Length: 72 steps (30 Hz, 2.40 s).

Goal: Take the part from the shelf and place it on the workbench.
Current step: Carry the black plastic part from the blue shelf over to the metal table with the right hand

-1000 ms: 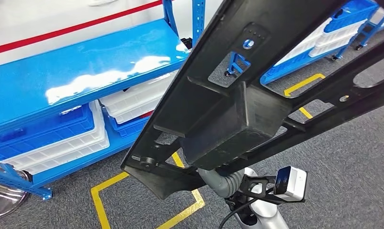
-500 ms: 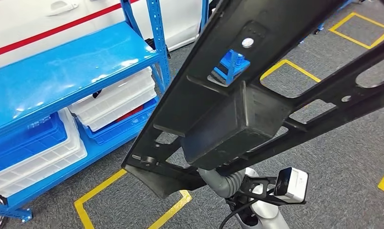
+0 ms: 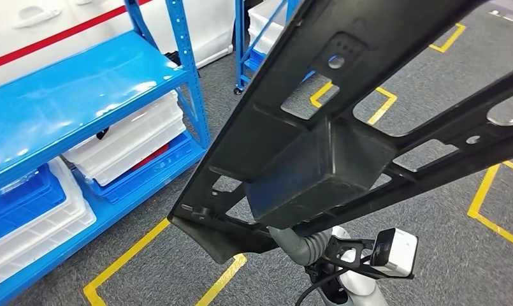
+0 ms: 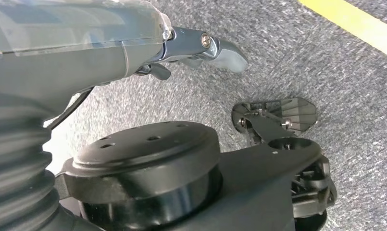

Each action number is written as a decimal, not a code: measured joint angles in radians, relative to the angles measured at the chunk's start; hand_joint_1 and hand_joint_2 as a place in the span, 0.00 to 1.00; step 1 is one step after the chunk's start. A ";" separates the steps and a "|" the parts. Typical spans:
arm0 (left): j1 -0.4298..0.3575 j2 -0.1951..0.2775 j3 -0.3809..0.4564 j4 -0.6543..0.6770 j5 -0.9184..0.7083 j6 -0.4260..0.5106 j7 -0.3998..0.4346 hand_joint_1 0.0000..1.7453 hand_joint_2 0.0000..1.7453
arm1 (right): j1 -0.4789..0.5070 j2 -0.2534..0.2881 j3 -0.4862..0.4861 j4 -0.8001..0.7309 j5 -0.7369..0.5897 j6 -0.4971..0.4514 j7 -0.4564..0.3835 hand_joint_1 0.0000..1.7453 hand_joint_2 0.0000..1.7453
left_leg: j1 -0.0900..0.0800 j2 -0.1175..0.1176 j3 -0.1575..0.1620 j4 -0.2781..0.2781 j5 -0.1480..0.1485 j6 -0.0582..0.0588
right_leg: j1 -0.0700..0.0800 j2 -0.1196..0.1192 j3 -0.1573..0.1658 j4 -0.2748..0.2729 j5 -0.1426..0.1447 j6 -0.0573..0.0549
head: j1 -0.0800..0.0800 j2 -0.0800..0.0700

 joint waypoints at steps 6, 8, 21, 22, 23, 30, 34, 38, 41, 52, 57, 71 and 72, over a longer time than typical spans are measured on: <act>-0.002 0.000 -0.001 0.000 -0.001 -0.002 0.008 0.00 1.00 | -0.001 0.002 -0.008 -0.011 0.010 -0.007 0.000 1.00 1.00 | -0.010 0.041 -0.002 0.009 -0.010 -0.020 | 0.014 -0.022 0.069 -0.160 0.042 -0.026 | -0.001 0.000; -0.004 0.000 -0.004 0.000 -0.001 -0.003 0.009 0.00 1.00 | 0.000 0.005 -0.011 -0.016 0.011 -0.013 0.001 1.00 1.00 | -0.007 0.003 -0.023 0.063 -0.050 -0.029 | 0.007 -0.004 0.069 -0.166 0.049 -0.036 | -0.001 0.000; 0.002 0.001 -0.016 0.000 -0.023 0.000 0.032 0.00 1.00 | 0.010 0.015 -0.023 -0.031 0.041 -0.022 0.000 1.00 1.00 | 0.011 -0.123 0.001 0.020 -0.015 -0.020 | -0.001 0.128 0.029 -0.137 0.067 -0.006 | -0.001 0.000; 0.001 0.002 -0.016 0.000 -0.023 -0.001 0.032 0.00 1.00 | 0.012 0.015 -0.025 -0.032 0.041 -0.022 0.000 1.00 1.00 | 0.013 -0.111 0.001 0.015 -0.010 -0.012 | 0.000 0.115 0.022 -0.128 0.059 -0.001 | 0.001 0.000; 0.001 0.002 -0.016 0.000 -0.023 -0.002 0.032 0.00 1.00 | 0.013 0.014 -0.027 -0.033 0.042 -0.023 -0.001 1.00 1.00 | 0.013 -0.097 -0.001 0.009 -0.004 -0.005 | 0.002 0.094 0.009 -0.101 0.038 0.003 | 0.004 0.000; 0.001 0.004 -0.016 0.000 -0.019 -0.003 0.039 0.00 1.00 | 0.022 0.014 -0.028 -0.034 0.041 -0.020 -0.001 1.00 1.00 | 0.006 -0.001 -0.024 0.018 0.003 0.004 | -0.007 0.008 -0.007 0.025 -0.025 0.018 | 0.010 0.000; 0.000 0.004 -0.016 0.000 -0.019 -0.004 0.040 0.00 1.00 | 0.021 0.014 -0.029 -0.035 0.041 -0.018 -0.008 1.00 1.00 | -0.001 0.030 -0.026 0.025 0.004 -0.011 | 0.009 -0.048 0.084 -0.143 0.012 -0.004 | 0.009 0.000; -0.001 0.005 -0.016 0.000 -0.019 -0.003 0.040 0.00 1.00 | 0.021 0.014 -0.030 -0.036 0.040 -0.016 -0.016 1.00 1.00 | 0.002 0.013 -0.040 0.058 -0.027 -0.032 | 0.003 -0.011 0.072 -0.153 0.035 -0.031 | 0.009 0.000; 0.000 0.005 -0.016 0.000 -0.017 -0.004 0.038 0.00 1.00 | 0.022 0.016 -0.030 -0.037 0.040 -0.015 -0.017 1.00 1.00 | 0.005 -0.046 -0.102 0.230 -0.135 -0.037 | 0.003 0.017 0.055 -0.154 0.051 -0.045 | 0.007 0.000; 0.002 0.006 -0.016 0.000 -0.018 -0.006 0.032 0.00 1.00 | 0.033 0.016 -0.035 -0.037 0.042 -0.015 -0.019 1.00 1.00 | 0.009 -0.112 0.033 0.014 -0.040 -0.010 | -0.001 0.118 -0.005 -0.135 0.095 0.000 | 0.008 0.000; 0.006 0.006 -0.016 0.000 -0.020 -0.002 0.033 0.00 1.00 | 0.037 0.014 -0.043 -0.037 0.046 -0.014 -0.021 1.00 1.00 | 0.009 -0.044 0.008 0.007 -0.018 0.008 | -0.005 0.029 -0.092 0.090 -0.050 0.020 | 0.014 0.000; 0.002 0.005 -0.024 0.000 -0.021 -0.013 0.031 0.00 1.00 | 0.045 0.018 -0.063 -0.045 0.062 -0.014 -0.034 1.00 1.00 | 0.010 -0.040 -0.071 0.186 -0.121 -0.044 | -0.002 0.009 0.068 -0.162 0.042 -0.033 | 0.009 0.000; 0.001 0.005 -0.024 0.000 -0.021 -0.013 0.033 0.00 1.00 | 0.047 0.018 -0.064 -0.045 0.063 -0.015 -0.034 1.00 1.00 | 0.010 -0.050 -0.099 0.249 -0.146 -0.045 | -0.001 0.021 0.066 -0.160 0.044 -0.035 | 0.008 0.000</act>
